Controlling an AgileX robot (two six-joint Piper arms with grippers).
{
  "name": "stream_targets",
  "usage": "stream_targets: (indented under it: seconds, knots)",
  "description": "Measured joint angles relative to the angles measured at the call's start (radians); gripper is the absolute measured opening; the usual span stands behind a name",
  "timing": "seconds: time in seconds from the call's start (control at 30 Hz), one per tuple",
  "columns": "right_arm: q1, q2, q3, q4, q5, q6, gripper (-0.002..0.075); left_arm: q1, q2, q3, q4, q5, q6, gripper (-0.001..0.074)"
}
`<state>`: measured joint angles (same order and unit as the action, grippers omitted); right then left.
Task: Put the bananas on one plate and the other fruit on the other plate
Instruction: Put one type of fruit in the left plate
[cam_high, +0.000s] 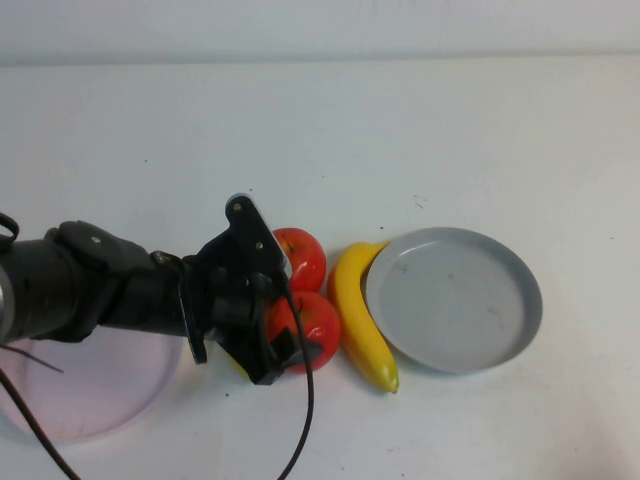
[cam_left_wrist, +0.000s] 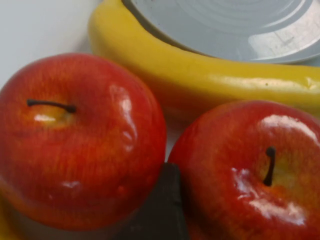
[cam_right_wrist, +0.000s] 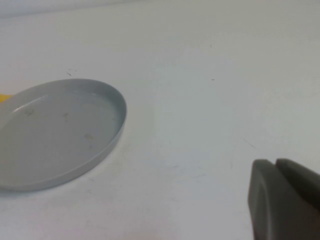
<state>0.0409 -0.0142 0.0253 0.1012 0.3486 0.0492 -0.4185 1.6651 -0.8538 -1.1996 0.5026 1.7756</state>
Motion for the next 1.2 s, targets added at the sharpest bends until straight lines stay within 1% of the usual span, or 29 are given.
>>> stream_targets:
  seconds: [0.3,0.43,0.7,0.87,1.0,1.1,1.2]
  knots:
    - [0.000,0.000,0.000,0.000,0.000,0.000,-0.0018,0.000,0.016,-0.009,-0.017,-0.002,0.000,0.0660]
    - [0.000,0.000,0.000,0.000,0.000,0.000,-0.0018,0.000,0.016,-0.009,-0.017,0.001,0.000,0.0588]
    - [0.000,0.000,0.000,0.000,0.000,0.000,-0.0018,0.000,-0.004,-0.009,0.000,0.041,-0.002,0.0588]
    - [0.000,0.000,0.000,0.000,0.000,0.000,-0.0018,0.000,-0.114,-0.008,0.008,0.053,-0.064,0.0588]
    - [0.000,0.000,0.000,0.000,0.000,0.000,-0.0018,0.000,-0.234,-0.008,0.061,0.020,-0.277,0.0588]
    - [0.000,0.000,0.000,0.000,0.000,0.000,-0.0018,0.014,-0.296,-0.008,0.243,-0.016,-0.573,0.0588]
    - [0.000,0.000,0.000,0.000,0.000,0.000,-0.0018,0.068,-0.318,-0.008,0.460,0.007,-0.873,0.0588]
